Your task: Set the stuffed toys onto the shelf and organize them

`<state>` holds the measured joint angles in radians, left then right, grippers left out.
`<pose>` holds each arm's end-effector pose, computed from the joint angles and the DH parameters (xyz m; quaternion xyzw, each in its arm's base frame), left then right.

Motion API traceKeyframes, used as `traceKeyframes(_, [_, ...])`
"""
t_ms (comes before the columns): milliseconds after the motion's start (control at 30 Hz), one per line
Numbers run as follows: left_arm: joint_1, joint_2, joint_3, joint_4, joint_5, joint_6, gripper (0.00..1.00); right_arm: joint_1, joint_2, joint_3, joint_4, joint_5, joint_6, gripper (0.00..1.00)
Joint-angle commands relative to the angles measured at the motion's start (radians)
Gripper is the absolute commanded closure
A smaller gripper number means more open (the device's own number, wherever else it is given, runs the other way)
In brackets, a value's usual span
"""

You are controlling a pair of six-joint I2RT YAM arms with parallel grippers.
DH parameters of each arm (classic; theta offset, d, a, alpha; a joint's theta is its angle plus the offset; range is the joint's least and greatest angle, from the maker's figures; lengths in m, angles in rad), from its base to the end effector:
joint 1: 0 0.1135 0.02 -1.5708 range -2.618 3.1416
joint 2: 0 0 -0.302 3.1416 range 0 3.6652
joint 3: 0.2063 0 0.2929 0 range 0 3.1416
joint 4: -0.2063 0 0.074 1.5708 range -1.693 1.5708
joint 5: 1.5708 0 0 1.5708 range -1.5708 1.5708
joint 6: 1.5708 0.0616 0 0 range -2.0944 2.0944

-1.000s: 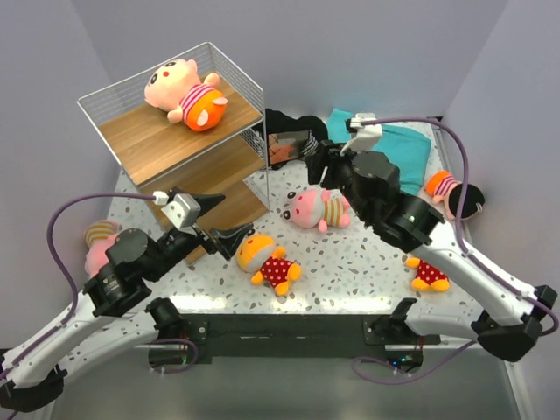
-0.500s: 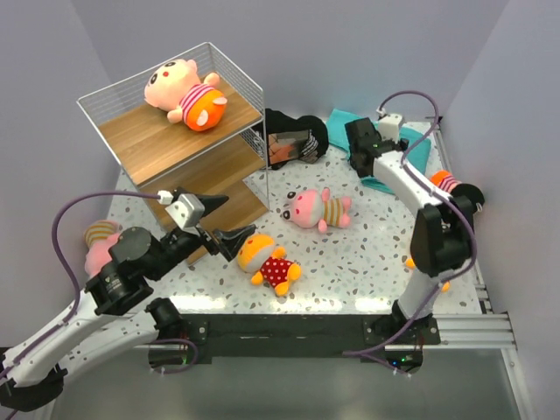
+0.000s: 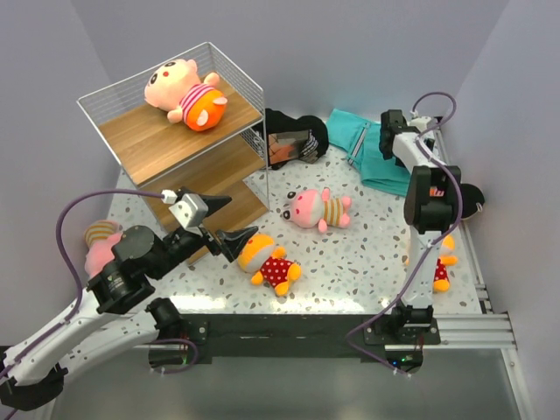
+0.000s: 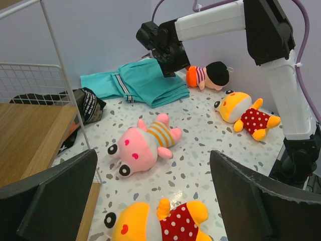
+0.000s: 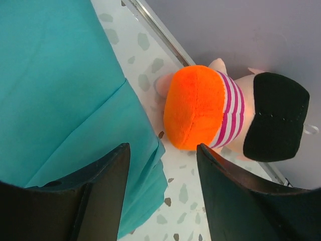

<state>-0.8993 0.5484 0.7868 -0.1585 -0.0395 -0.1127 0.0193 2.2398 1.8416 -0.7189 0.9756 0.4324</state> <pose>0.1026 -0.1252 0.4078 0.2465 0.6319 -0.3444 0.6491 0.5433 -0.0405 0.1970 0.2797 0.8208 -0.4006 0.2959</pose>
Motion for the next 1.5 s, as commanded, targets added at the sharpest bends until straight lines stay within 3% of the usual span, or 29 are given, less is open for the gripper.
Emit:
traceKeyframes(0, [-0.006, -0.002, -0.014, 0.036, -0.005, -0.010, 0.00, -0.012, 0.009, 0.080, 0.016, 0.014, -0.032, 0.41])
traceKeyframes(667, [-0.004, 0.002, -0.009, 0.033, 0.006, -0.005, 0.00, -0.131, 0.100, 0.070, 0.044, 0.061, -0.141, 0.45])
traceKeyframes(833, [-0.004, -0.002, -0.011, 0.031, 0.006, -0.005, 0.00, -0.136, 0.003, 0.012, 0.075, 0.049, -0.167, 0.66])
traceKeyframes(933, [-0.004, -0.001, -0.011, 0.033, 0.010, -0.007, 0.00, -0.134, -0.101, -0.008, 0.062, 0.015, -0.159, 1.00])
traceKeyframes(967, [-0.004, 0.001, -0.011, 0.034, 0.012, -0.008, 0.00, -0.128, -0.162, -0.015, 0.041, 0.006, -0.144, 1.00])
traceKeyframes(1200, [-0.004, -0.010, -0.009, 0.031, 0.007, -0.008, 0.00, -0.041, -0.464, -0.113, -0.008, -0.210, -0.098, 1.00])
traceKeyframes(1333, [-0.004, -0.011, -0.014, 0.039, 0.018, -0.012, 0.00, 0.013, -0.731, -0.347, 0.114, -0.635, -0.031, 1.00])
traceKeyframes(1467, [-0.004, -0.011, -0.011, 0.036, 0.023, -0.012, 0.00, 0.050, -0.952, -0.542, 0.205, -0.848, 0.116, 1.00])
